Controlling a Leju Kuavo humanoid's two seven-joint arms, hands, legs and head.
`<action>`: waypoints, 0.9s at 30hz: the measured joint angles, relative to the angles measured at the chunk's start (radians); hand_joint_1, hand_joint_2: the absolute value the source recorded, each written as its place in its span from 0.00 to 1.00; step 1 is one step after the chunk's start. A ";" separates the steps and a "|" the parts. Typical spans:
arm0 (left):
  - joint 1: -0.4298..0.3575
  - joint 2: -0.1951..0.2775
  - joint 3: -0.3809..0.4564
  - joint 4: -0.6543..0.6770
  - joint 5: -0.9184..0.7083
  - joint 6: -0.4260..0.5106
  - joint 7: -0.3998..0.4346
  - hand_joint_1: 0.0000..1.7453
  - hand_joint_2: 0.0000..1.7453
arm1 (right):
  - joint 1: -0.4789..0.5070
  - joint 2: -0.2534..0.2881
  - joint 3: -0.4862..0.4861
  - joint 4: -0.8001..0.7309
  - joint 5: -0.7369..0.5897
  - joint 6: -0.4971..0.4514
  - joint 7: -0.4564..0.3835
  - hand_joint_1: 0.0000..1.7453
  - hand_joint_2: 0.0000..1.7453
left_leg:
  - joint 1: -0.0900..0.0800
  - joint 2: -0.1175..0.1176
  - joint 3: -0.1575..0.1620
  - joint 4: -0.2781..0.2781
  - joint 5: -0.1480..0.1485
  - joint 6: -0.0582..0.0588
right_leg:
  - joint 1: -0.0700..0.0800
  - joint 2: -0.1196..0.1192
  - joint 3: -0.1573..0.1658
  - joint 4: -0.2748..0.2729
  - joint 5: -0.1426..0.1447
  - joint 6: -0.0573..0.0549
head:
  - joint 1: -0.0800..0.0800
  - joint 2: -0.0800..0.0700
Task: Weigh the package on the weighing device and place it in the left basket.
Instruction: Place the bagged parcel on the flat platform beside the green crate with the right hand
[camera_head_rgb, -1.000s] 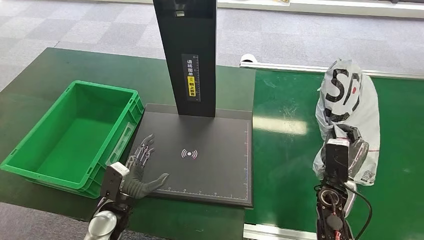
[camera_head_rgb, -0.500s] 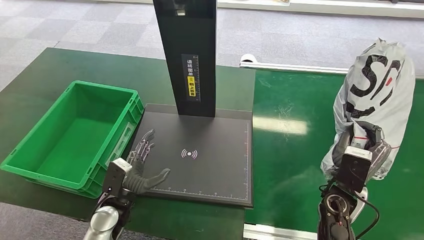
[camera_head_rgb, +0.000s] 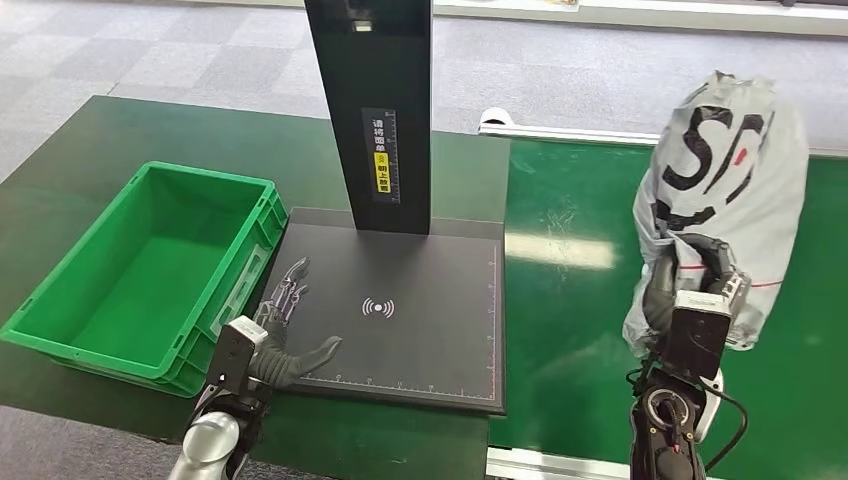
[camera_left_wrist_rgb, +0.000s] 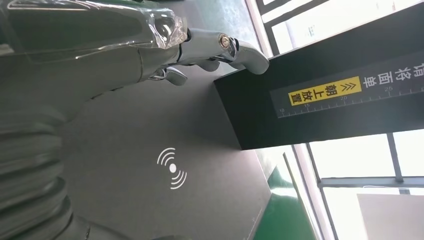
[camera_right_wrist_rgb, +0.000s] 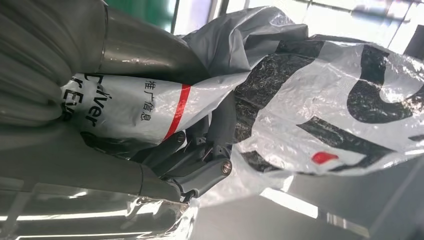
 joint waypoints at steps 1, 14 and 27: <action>0.000 0.000 0.000 0.001 0.000 -0.002 -0.003 0.00 1.00 | 0.003 0.000 0.016 -0.005 -0.018 0.046 0.000 1.00 1.00 | 0.000 0.000 0.000 0.000 0.000 0.000 | 0.000 0.000 0.000 0.000 0.000 0.000 | 0.000 0.000; 0.018 0.000 0.009 -0.002 -0.001 -0.018 -0.017 0.00 1.00 | 0.008 -0.046 0.227 0.019 0.149 0.442 0.085 1.00 1.00 | 0.000 -0.001 -0.001 0.000 0.000 0.000 | 0.000 -0.001 0.000 0.000 0.000 0.000 | 0.000 0.000; 0.023 0.000 0.023 -0.007 -0.001 -0.017 -0.016 0.00 1.00 | -0.025 -0.072 0.295 0.102 0.182 0.450 0.087 1.00 1.00 | 0.000 -0.002 -0.002 0.000 0.000 0.000 | 0.000 -0.001 0.000 0.000 0.000 0.000 | 0.000 0.000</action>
